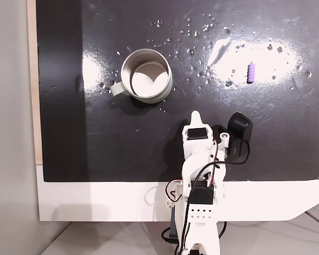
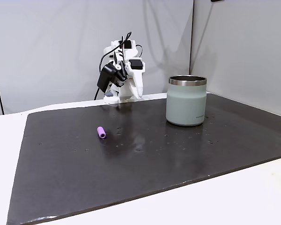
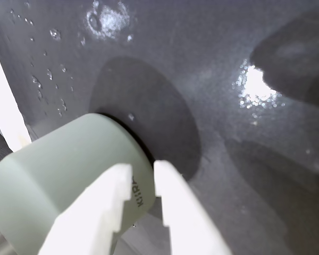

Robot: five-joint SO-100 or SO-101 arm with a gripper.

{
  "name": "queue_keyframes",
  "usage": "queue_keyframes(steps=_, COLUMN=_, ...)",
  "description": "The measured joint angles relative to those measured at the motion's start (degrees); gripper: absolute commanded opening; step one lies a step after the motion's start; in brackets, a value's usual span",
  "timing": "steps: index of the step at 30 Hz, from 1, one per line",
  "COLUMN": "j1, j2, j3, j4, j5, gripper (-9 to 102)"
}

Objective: Grasp a pengrip and put it in the cup.

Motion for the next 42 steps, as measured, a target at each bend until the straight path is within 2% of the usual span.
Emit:
queue_keyframes(steps=13, j1=0.70, j2=0.00, j3=0.00, j4=-0.26, j5=-2.46, gripper=0)
queue_keyframes(steps=22, j1=1.32, j2=0.00, j3=-7.73, j4=1.76, j5=-15.38, gripper=0)
queue_keyframes(steps=28, j1=3.08, j2=-4.22, j3=-15.47, j4=1.41, j5=-19.86, gripper=0)
queue_keyframes(steps=34, j1=6.50, j2=-15.91, j3=-25.58, j4=-2.20, j5=-22.50, gripper=0)
queue_keyframes(steps=42, j1=11.07, j2=-47.02, j3=-49.31, j4=-2.46, j5=-28.21, gripper=0)
